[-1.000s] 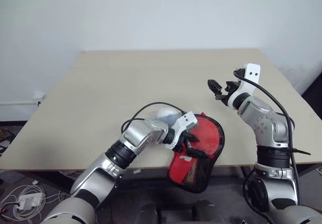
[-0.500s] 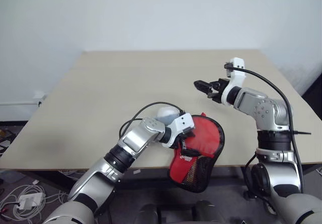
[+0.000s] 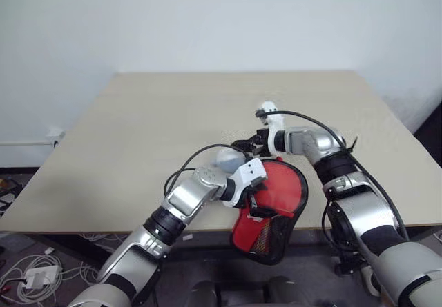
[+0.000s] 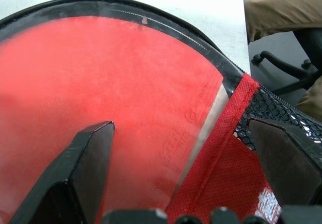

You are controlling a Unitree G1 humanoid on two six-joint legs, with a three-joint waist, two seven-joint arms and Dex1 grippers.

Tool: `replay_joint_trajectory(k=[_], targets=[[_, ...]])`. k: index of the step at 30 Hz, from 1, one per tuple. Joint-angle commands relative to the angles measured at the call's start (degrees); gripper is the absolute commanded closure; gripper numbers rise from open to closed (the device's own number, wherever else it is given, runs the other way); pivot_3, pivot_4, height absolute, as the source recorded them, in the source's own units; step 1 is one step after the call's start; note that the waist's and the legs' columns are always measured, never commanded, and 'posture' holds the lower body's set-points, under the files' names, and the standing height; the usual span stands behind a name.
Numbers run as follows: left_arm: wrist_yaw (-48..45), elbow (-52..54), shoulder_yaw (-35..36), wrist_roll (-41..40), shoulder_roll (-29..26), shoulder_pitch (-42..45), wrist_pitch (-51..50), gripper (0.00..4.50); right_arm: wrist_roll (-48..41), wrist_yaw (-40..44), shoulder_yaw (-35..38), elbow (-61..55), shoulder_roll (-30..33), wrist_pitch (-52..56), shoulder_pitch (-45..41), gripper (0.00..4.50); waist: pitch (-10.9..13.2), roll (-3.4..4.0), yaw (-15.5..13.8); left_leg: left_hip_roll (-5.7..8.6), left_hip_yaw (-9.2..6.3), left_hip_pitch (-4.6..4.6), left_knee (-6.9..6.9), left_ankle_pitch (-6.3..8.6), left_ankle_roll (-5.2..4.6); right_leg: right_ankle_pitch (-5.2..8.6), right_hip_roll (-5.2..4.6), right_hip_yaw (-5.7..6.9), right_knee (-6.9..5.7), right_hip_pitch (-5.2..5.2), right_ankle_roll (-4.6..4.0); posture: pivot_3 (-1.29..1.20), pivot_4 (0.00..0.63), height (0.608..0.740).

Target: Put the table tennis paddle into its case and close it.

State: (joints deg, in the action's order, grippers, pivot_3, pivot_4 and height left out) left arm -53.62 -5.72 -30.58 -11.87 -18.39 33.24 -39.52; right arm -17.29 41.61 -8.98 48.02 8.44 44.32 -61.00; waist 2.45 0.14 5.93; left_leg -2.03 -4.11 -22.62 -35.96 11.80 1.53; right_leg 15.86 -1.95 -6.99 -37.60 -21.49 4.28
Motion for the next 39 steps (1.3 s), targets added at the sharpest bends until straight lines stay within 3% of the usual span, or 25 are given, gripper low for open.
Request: replay_joint_trajectory(k=[1, 6, 15, 19, 23, 29, 33, 36, 39], targets=[[-0.55, -2.21, -3.21, 1.5, -0.54, -3.02, -4.26, 0.03, 2.1, 2.59, 0.0, 2.71, -1.18, -3.26, -3.48, 0.0, 0.0, 0.0, -0.06, 0.0, -0.01, 0.0, 0.0, 0.0, 0.0, 0.0, 0.0, 0.0, 0.0, 0.02, 0.0, 0.0, 0.0, 0.74], [-0.13, -1.71, -2.6, 1.81, -0.69, -3.46, -4.76, 0.03, 4.87, 6.71, -1.05, 7.49, -3.12, -4.68, -5.4, 0.0, -0.02, -0.04, -0.02, 0.0, -0.03, 0.01, -0.01, 0.0, 0.0, 0.0, 0.0, 0.02, -0.01, 0.02, 0.0, 0.0, 0.0, 0.74], [0.82, -1.27, -1.96, 1.87, -0.66, -3.73, -5.45, 0.03, 9.26, 6.27, -0.2, 12.79, -5.26, -8.37, -7.23, 0.0, -0.03, -0.04, 0.08, 0.0, -0.04, 0.02, 0.0, 0.01, 0.01, 0.0, 0.0, 0.02, -0.04, 0.01, 0.0, 0.0, 0.0, 0.74], [1.1, -1.41, -1.73, 1.81, -0.59, -3.66, -5.63, 0.0, 10.56, 3.5, 0.77, 14.11, -5.41, -11.25, -7.54, 0.85, -0.03, -0.04, 0.08, 0.0, -0.04, 0.03, 0.0, 0.01, 0.01, 0.0, 0.0, 0.02, -0.04, 0.02, 0.0, 0.0, 0.0, 0.74], [1.32, -1.44, -1.5, 1.68, -0.53, -3.69, -6.07, 0.0, 10.56, 0.75, 2.98, 15.86, -5.52, -12.41, -8.43, 2.27, -0.03, -0.04, 0.11, 0.0, -0.04, 0.03, 0.0, 0.0, 0.01, 0.0, 0.0, 0.02, -0.05, 0.02, 0.0, 0.0, 0.0, 0.74], [1.34, -1.6, -1.35, 1.67, -0.41, -3.54, -6.39, 0.0, 12.44, 5.07, 1.01, 15.5, -5.85, -10.16, -8.34, 4.35, -0.03, -0.04, 0.17, 0.0, -0.05, 0.04, -0.01, 0.0, 0.01, 0.0, 0.0, 0.02, -0.05, 0.03, 0.0, 0.0, 0.0, 0.74], [1.49, -2.19, -1.17, 1.63, 0.04, -3.24, -6.58, 0.0, 12.71, 1.53, 2.63, 15.98, -5.95, -11.45, -8.87, 4.45, -0.04, -0.05, 0.16, 0.0, -0.05, 0.05, -0.01, 0.0, 0.01, 0.0, 0.0, 0.03, -0.05, 0.05, 0.0, 0.0, 0.0, 0.74], [1.03, -2.97, -1.32, 1.26, 0.35, -2.46, -8.87, 0.0, 9.5, -9.1, 9.98, 17.05, -4.17, -15.57, -11.78, 4.45, -0.04, -0.06, 0.08, 0.0, -0.06, 0.04, -0.01, 0.0, 0.01, 0.0, 0.0, 0.04, -0.07, 0.04, 0.0, 0.0, 0.0, 0.74], [0.76, -3.52, -1.13, 0.94, 0.75, -2.03, -10.17, 0.0, 7.76, -14.01, 14.81, 16.72, -2.07, -18.34, -13.49, 4.45, -0.04, -0.05, 0.04, 0.0, -0.06, 0.03, -0.02, 0.0, 0.01, 0.0, 0.0, 0.04, -0.06, 0.05, 0.0, 0.0, 0.0, 0.74]])
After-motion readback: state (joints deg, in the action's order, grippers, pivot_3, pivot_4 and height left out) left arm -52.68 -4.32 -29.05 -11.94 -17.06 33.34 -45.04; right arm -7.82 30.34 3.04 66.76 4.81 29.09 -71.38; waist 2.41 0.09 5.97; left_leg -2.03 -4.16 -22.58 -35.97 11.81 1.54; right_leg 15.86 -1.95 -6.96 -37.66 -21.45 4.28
